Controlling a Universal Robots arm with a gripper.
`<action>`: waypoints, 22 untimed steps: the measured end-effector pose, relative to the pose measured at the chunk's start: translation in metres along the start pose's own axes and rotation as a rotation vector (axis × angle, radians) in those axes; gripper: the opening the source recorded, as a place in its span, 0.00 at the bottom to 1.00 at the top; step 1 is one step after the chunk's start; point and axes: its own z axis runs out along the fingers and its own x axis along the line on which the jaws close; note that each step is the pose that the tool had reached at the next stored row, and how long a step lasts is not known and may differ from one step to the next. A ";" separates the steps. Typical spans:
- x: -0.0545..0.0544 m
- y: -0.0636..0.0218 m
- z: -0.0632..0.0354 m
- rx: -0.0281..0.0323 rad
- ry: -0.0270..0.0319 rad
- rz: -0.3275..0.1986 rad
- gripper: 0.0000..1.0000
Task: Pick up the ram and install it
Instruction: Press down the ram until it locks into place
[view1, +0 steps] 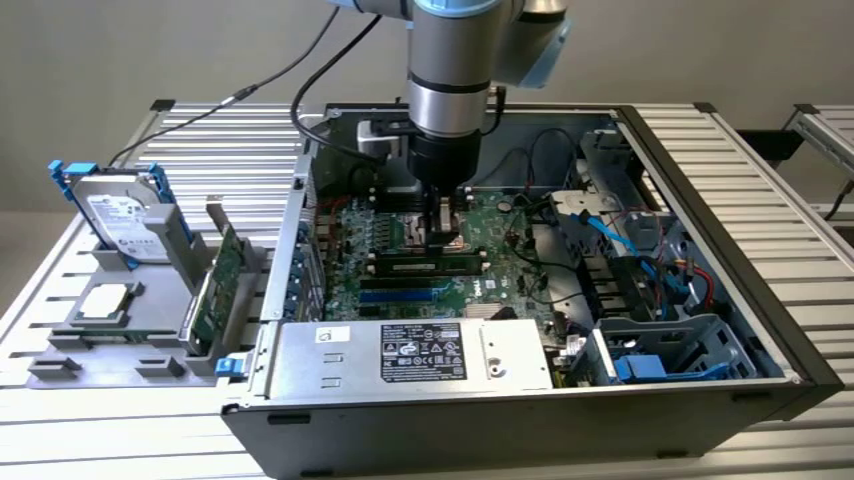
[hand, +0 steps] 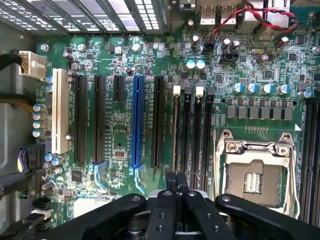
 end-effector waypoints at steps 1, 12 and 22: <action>0.000 0.0008 0.0017 -0.0001 0.0005 0.000 0.11; -0.001 0.0018 0.0044 0.0004 -0.0014 0.000 0.11; 0.002 0.0024 -0.0170 -0.0001 0.0002 0.000 0.11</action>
